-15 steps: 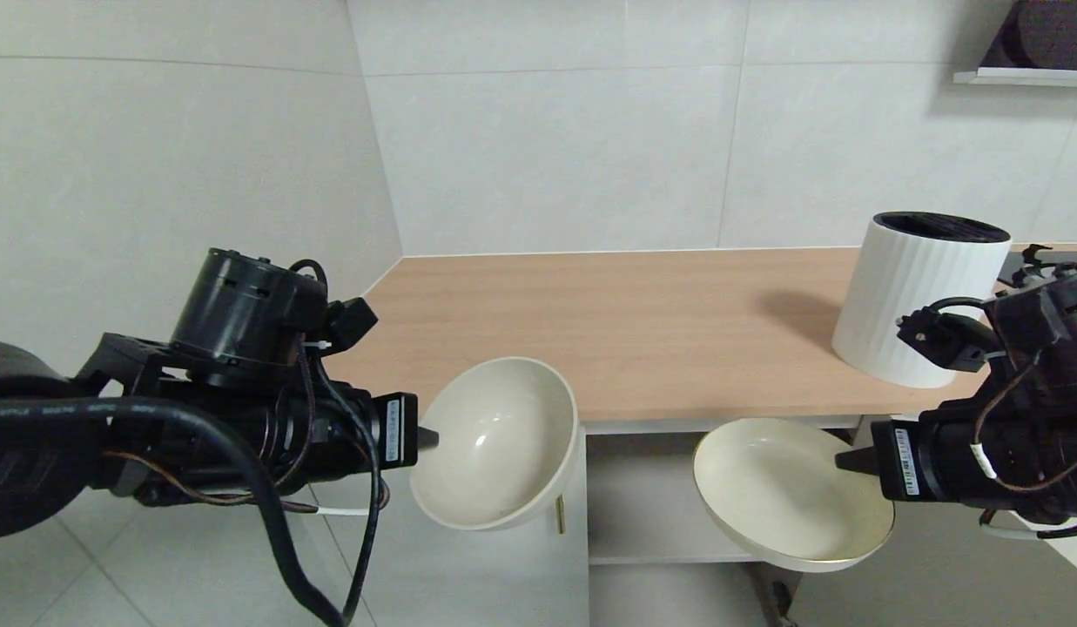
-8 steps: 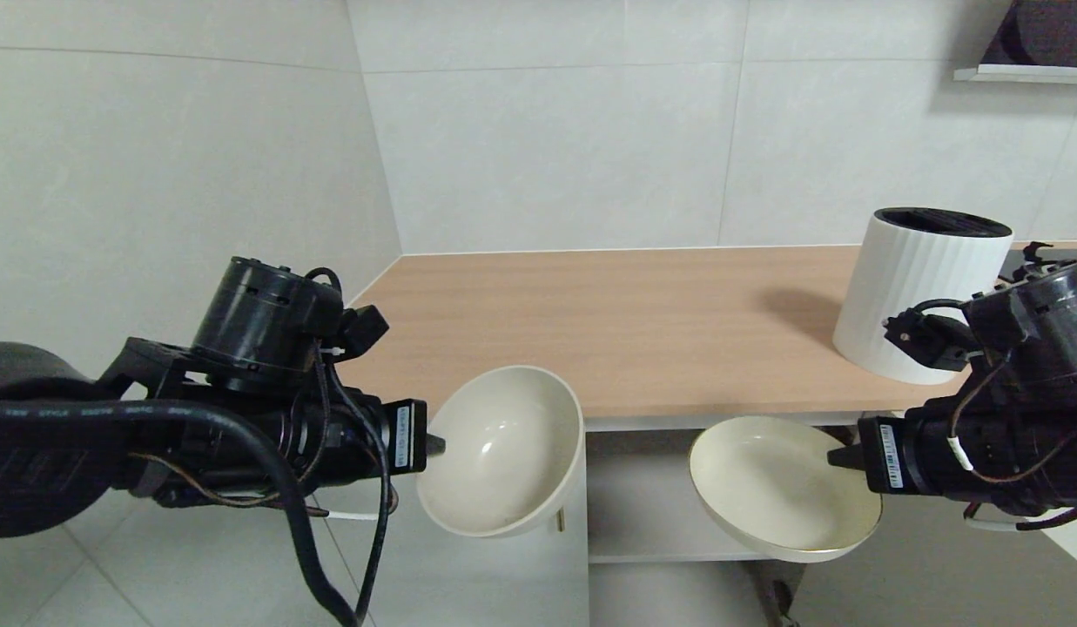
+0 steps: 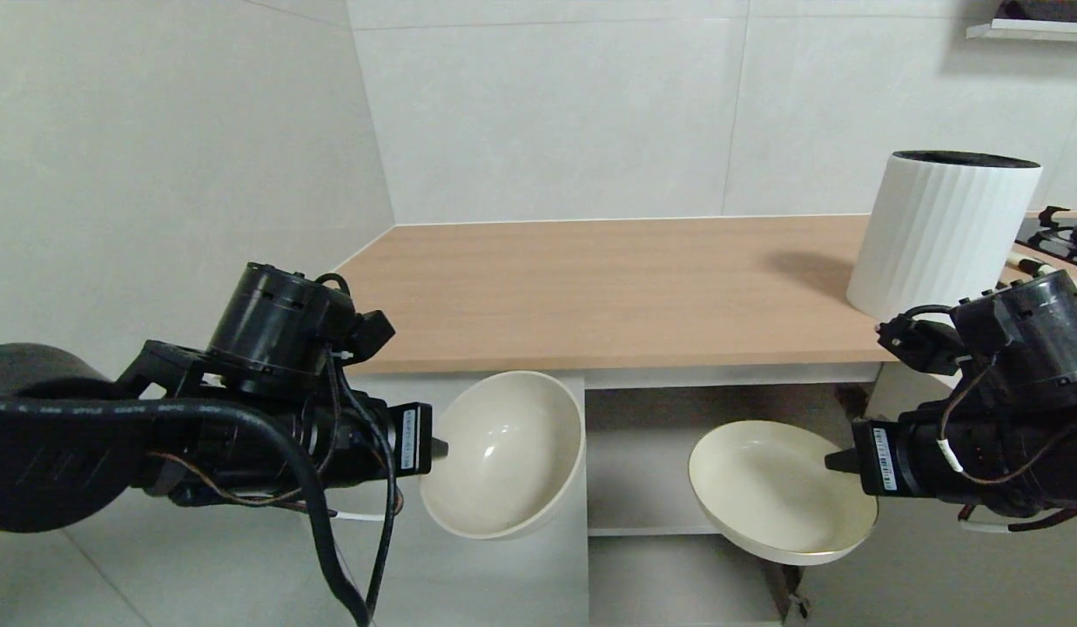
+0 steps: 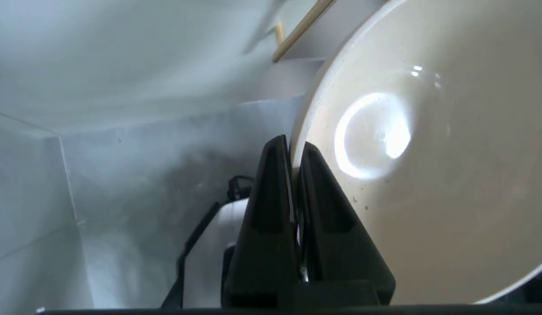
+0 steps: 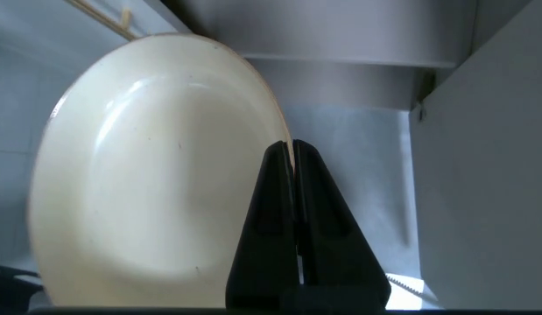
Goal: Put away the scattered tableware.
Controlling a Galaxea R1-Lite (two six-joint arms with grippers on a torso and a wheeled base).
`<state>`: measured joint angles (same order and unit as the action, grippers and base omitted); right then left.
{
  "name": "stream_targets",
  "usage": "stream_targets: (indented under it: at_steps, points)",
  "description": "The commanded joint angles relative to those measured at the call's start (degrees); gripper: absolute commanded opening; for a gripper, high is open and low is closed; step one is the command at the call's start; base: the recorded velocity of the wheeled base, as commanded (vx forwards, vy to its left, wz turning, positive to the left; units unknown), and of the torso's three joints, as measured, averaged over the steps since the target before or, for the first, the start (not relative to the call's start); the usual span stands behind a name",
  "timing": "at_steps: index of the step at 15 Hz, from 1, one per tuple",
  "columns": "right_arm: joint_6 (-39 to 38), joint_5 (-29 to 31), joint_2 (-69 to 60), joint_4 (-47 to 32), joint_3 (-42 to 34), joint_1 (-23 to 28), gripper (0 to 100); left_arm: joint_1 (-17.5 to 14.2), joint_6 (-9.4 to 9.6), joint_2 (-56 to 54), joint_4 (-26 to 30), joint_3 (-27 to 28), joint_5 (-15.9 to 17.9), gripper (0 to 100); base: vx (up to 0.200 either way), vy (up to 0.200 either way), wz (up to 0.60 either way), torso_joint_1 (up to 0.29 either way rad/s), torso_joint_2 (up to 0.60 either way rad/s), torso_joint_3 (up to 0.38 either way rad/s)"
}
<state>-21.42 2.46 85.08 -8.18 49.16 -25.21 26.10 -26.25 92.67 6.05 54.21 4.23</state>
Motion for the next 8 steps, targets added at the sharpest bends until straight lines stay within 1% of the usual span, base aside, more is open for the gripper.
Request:
stream_targets:
  at_steps: [1,8]
  points:
    - [0.0,0.0,0.2,0.0,0.0,0.0,0,0.0,-0.03,0.4,0.0,0.0,0.0,0,0.0,0.0,0.0,-0.168,0.47,0.295]
    - [0.0,0.0,0.2,-0.1,-0.1,0.0,0,0.0,-0.03,0.4,0.0,0.0,0.0,0,0.0,0.0,0.0,-0.143,0.46,0.32]
